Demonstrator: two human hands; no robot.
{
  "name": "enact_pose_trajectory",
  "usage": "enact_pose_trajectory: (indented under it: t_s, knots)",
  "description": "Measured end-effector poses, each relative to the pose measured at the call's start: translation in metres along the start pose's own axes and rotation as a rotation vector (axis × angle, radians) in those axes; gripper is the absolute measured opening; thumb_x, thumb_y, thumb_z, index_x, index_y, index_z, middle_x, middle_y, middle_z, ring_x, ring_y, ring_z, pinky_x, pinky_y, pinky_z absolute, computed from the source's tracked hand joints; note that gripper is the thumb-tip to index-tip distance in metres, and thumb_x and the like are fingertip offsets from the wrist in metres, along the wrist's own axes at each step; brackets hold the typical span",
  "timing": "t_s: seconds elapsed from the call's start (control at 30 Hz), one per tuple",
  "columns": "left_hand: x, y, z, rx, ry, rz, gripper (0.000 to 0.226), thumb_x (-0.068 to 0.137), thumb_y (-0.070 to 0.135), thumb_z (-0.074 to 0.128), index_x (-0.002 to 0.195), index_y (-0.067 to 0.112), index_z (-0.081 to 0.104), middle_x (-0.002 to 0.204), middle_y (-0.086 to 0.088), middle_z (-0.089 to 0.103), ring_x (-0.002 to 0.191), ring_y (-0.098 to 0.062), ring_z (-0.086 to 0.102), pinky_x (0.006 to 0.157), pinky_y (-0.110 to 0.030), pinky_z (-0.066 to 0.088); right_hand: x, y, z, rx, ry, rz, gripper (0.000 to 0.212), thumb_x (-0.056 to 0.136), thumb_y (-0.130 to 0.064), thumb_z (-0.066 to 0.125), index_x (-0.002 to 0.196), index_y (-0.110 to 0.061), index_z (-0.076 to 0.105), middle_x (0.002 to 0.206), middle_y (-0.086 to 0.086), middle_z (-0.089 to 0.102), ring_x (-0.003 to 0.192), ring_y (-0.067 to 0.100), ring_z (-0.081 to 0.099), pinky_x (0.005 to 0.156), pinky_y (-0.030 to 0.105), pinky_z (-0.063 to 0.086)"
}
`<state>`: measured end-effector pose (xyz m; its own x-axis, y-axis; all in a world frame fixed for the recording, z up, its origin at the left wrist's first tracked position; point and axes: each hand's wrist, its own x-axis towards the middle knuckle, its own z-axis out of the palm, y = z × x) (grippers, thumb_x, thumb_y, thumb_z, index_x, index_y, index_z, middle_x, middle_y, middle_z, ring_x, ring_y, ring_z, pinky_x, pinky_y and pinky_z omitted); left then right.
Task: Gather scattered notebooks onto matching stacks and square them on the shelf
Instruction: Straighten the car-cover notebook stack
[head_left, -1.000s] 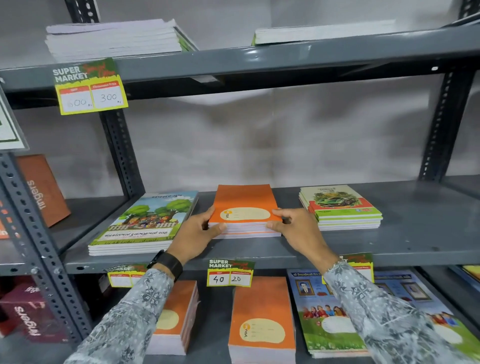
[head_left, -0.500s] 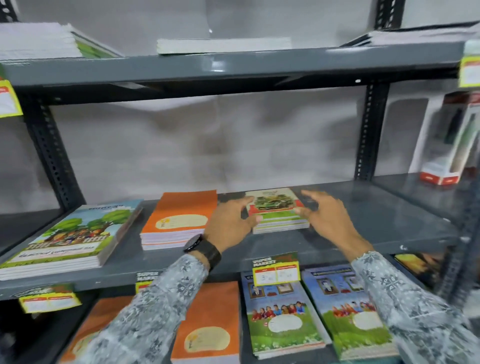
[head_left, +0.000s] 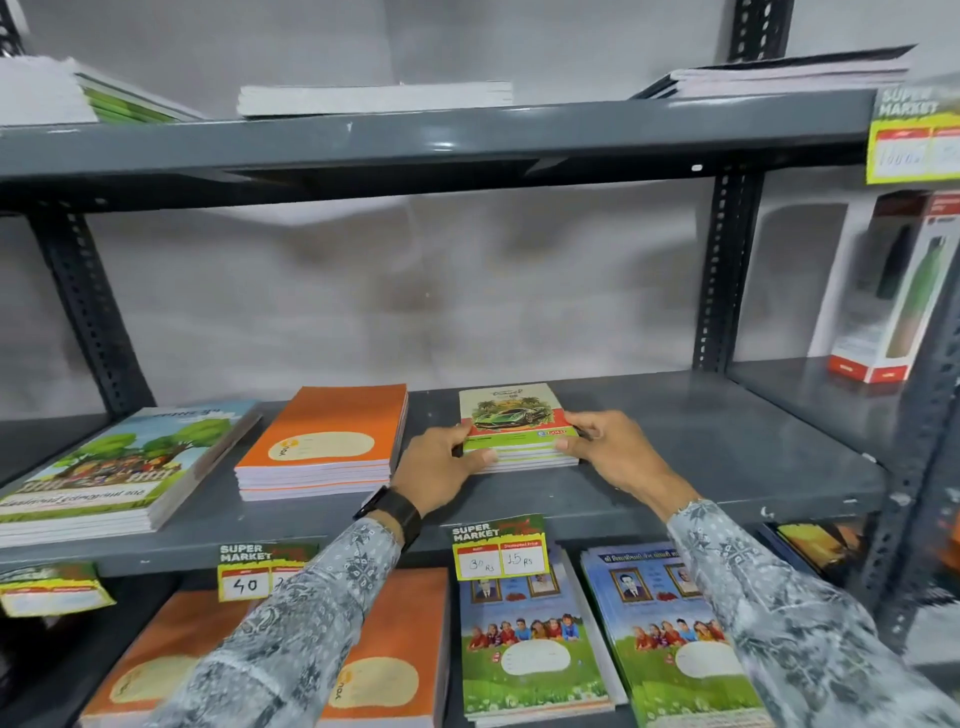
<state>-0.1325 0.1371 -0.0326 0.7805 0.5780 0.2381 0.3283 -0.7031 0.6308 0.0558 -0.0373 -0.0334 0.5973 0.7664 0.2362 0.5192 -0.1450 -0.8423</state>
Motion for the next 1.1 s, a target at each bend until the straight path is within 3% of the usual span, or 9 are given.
enact_pose_trajectory:
  t_s: [0.17, 0.43, 0.53, 0.87, 1.1]
  knots:
    - [0.002, -0.008, 0.001, -0.006, 0.025, 0.003, 0.071, 0.088, 0.047, 0.072, 0.151, 0.024, 0.048, 0.149, 0.004, 0.058, 0.129, -0.012, 0.061, 0.113, -0.034, 0.046, -0.001, 0.004, 0.002, -0.047, 0.015, 0.008, 0.066, 0.083, -0.019, 0.085, 0.144, -0.015, 0.06, 0.142, -0.004, 0.066, 0.126, 0.009, 0.064, 0.118, 0.039, 0.044]
    - [0.009, -0.013, 0.0, -0.136, 0.015, -0.012, 0.075, 0.081, 0.035, 0.083, 0.147, 0.017, 0.053, 0.143, 0.002, 0.064, 0.123, -0.007, 0.065, 0.114, -0.034, 0.046, -0.003, 0.005, 0.005, -0.066, 0.093, -0.009, 0.061, 0.08, -0.017, 0.087, 0.136, -0.012, 0.065, 0.137, 0.001, 0.068, 0.12, 0.011, 0.066, 0.115, 0.034, 0.046]
    - [0.01, -0.012, -0.003, -0.147, -0.006, 0.004, 0.083, 0.076, 0.046, 0.083, 0.149, 0.022, 0.052, 0.137, 0.006, 0.069, 0.121, -0.007, 0.067, 0.113, -0.035, 0.047, -0.001, 0.006, 0.004, -0.071, 0.077, -0.005, 0.067, 0.076, -0.017, 0.09, 0.139, -0.017, 0.065, 0.142, 0.002, 0.065, 0.128, 0.014, 0.063, 0.119, 0.04, 0.043]
    - [0.01, -0.011, -0.004, -0.099, -0.013, 0.019, 0.078, 0.083, 0.042, 0.078, 0.15, 0.016, 0.048, 0.139, 0.002, 0.067, 0.121, -0.009, 0.067, 0.112, -0.036, 0.048, 0.001, 0.009, 0.008, -0.125, 0.116, -0.006, 0.071, 0.07, -0.015, 0.094, 0.135, -0.019, 0.067, 0.137, 0.002, 0.068, 0.121, 0.011, 0.067, 0.114, 0.036, 0.047]
    - [0.007, -0.004, -0.005, -0.122, -0.023, -0.023, 0.076, 0.085, 0.033, 0.08, 0.151, 0.015, 0.047, 0.137, 0.002, 0.068, 0.119, -0.009, 0.067, 0.113, -0.034, 0.047, -0.004, 0.006, 0.006, -0.123, 0.091, -0.017, 0.062, 0.08, -0.02, 0.088, 0.137, -0.02, 0.065, 0.146, 0.002, 0.062, 0.131, 0.014, 0.062, 0.118, 0.04, 0.044]
